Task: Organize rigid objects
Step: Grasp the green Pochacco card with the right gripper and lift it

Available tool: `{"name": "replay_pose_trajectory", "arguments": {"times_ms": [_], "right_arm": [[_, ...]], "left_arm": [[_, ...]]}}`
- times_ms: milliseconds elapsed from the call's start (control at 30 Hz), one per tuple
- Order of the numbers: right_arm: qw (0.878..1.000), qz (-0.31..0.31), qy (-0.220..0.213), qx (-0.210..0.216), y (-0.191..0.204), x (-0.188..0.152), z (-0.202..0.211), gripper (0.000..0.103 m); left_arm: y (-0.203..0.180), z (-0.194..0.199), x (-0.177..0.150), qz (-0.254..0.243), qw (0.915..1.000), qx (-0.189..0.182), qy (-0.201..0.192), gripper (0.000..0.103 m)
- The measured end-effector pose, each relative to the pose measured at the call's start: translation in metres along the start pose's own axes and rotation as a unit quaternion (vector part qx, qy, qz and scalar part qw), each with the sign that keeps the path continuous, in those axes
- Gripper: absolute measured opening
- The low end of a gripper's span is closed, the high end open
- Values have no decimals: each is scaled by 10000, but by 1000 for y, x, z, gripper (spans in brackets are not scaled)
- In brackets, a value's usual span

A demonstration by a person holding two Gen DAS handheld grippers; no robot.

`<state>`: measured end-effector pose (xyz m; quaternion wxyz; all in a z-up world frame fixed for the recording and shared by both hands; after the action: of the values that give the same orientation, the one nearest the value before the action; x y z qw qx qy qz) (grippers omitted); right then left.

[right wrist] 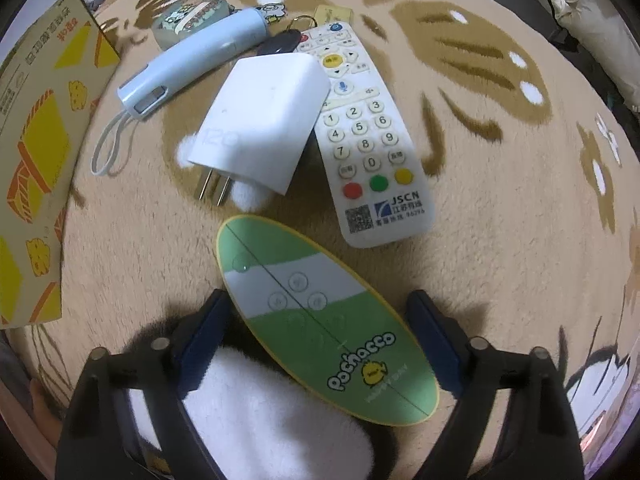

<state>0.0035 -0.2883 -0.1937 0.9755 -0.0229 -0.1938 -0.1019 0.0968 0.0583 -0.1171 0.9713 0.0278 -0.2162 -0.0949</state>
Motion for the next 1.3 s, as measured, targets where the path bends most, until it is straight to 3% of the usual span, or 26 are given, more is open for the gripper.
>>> {"name": "replay_pose_trajectory", "arguments": {"times_ms": [267, 867, 1000, 1300], "right_arm": [[9998, 131, -169, 64, 12, 0, 9, 58], [9992, 291, -281, 36, 19, 0, 8, 58], [9981, 341, -517, 17, 24, 0, 16, 58], [9938, 278, -1005, 395, 38, 7, 36, 58]], "left_arm": [[0, 0, 0, 1, 10000, -1, 2, 9], [-1, 0, -1, 10, 10000, -5, 2, 10], [-1, 0, -1, 12, 10000, -11, 1, 10], [-1, 0, -1, 13, 10000, -7, 2, 10]]}}
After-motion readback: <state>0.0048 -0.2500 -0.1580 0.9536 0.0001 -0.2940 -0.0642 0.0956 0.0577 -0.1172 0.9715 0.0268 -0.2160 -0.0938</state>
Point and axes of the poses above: each gripper's, at about its wrist camera, not at the fingertips, and z roughly against the way its jaws point, y to its left, x to its top, the point moved 1 cm from there along -z, roughly the way its jaws point, and after that the axes turned 13 degrees about -y, right-handed, at the moved point
